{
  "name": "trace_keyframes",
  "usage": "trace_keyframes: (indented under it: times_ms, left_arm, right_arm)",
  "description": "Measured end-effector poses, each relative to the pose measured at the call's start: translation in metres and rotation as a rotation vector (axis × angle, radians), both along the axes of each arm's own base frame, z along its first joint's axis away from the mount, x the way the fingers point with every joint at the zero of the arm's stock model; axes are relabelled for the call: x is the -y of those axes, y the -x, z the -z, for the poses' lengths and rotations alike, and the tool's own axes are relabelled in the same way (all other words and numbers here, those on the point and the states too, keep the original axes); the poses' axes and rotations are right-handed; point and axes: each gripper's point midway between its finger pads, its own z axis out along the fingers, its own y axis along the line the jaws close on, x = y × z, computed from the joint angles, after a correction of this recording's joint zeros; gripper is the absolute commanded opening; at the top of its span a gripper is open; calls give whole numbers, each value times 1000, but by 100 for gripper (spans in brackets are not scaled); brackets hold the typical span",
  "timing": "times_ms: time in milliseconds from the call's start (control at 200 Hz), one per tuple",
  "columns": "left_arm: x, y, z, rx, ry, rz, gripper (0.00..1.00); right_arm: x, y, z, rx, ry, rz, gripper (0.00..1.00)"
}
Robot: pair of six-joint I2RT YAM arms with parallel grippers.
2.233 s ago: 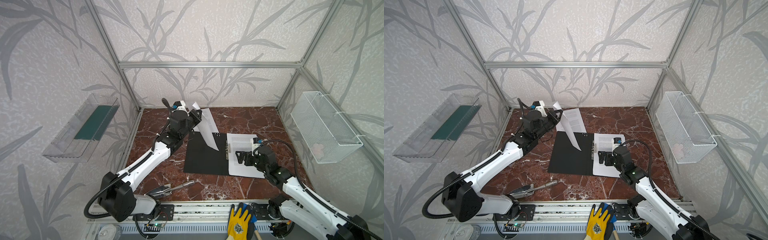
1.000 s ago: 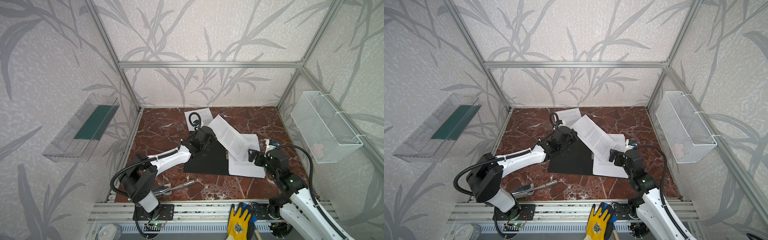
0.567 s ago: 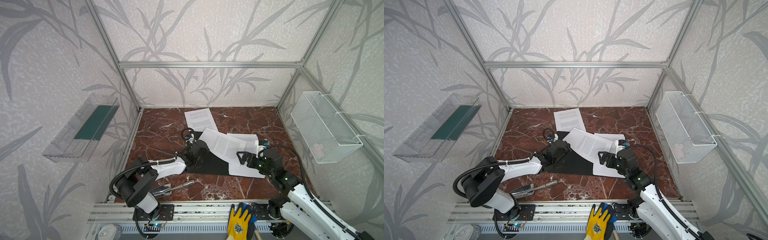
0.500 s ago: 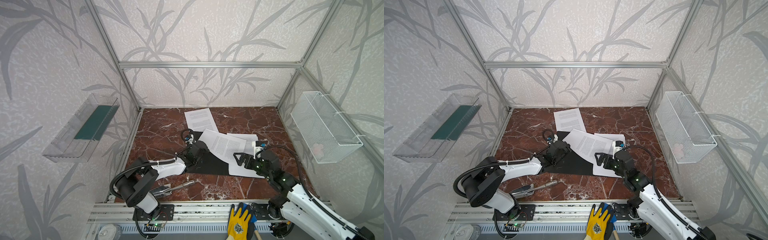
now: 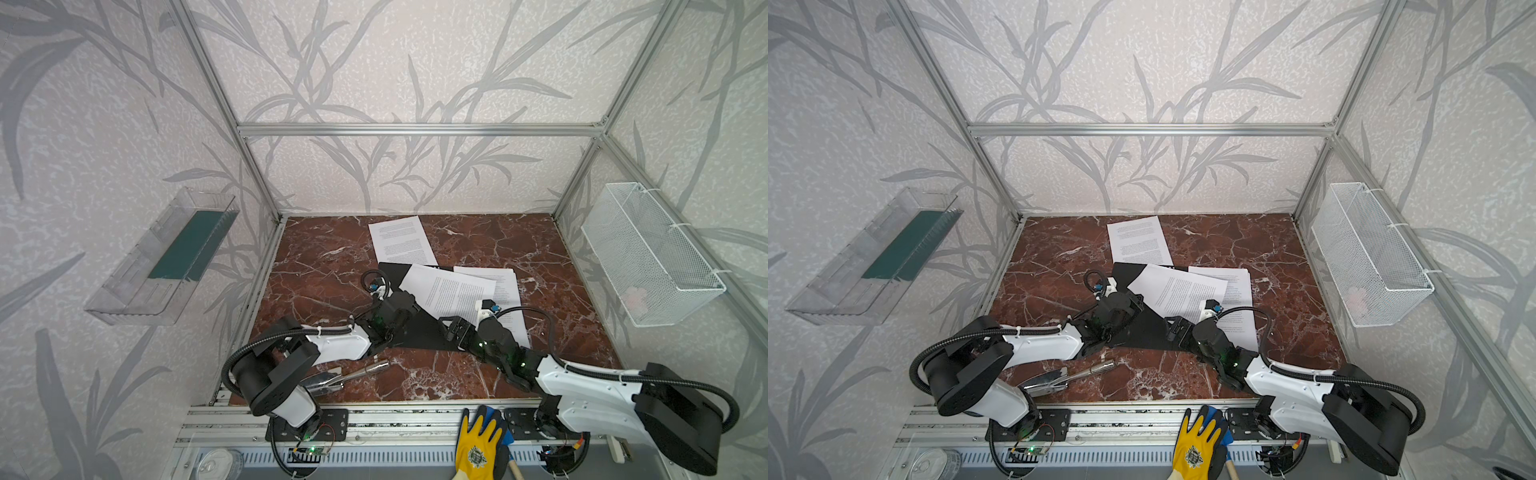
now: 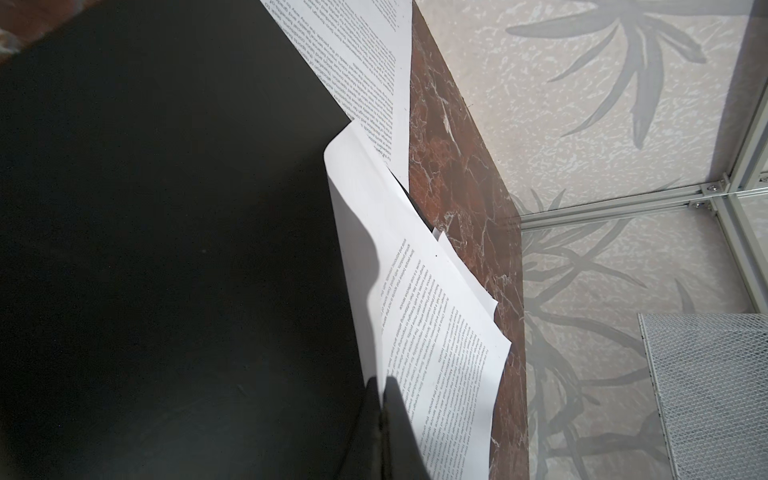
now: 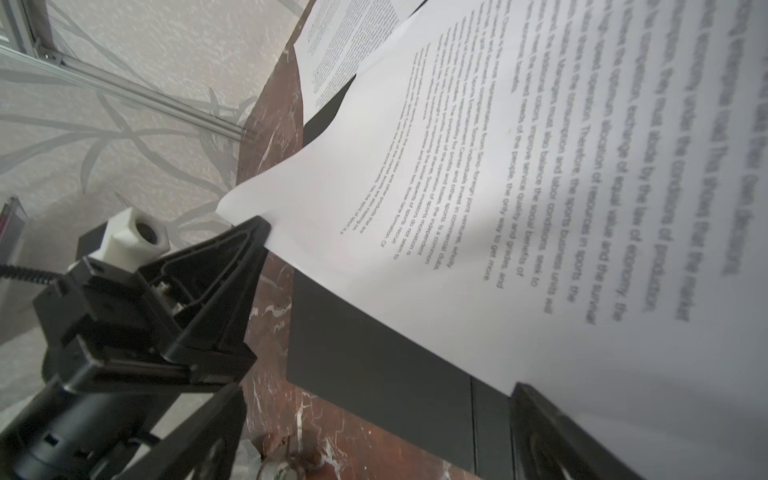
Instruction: Put the files into the folder
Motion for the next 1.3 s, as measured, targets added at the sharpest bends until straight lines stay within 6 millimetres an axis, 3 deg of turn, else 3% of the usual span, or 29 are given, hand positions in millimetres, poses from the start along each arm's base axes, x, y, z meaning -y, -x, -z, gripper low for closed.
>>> trace_keyframes:
  times_ms: [120,295,585,740,835,905,1130,1200,1300]
  left_arm:
    - [-9,7,-4,10,13,-9,0]
    - [-4,6,-24,53,60,8,0]
    - [10,4,-25,61,160,35,0]
    - [7,-1,-20,56,198,16,0]
    - [3,-6,-23,62,223,2,0]
    - [0,-9,-26,67,240,-9,0]
    - [0,-19,-28,72,284,-24,0]
    - [6,-22,-26,64,302,-15,0]
    - [18,-28,-25,60,341,-4,0]
  right_arm:
    - [-1,-7,2,-2,-57,52,96]
    - [-5,-9,7,-21,-80,59,96]
    - [-24,-8,28,-55,-101,-12,100]
    - [-32,-7,27,-43,-113,-58,99]
    - [-31,-8,14,-8,-99,-78,99]
    - [-27,-11,-7,39,-89,-83,99]
    - [-8,-20,-99,230,-82,-81,99]
    - [2,-21,-106,238,-74,-75,99]
    - [14,-20,-96,197,-41,-71,99]
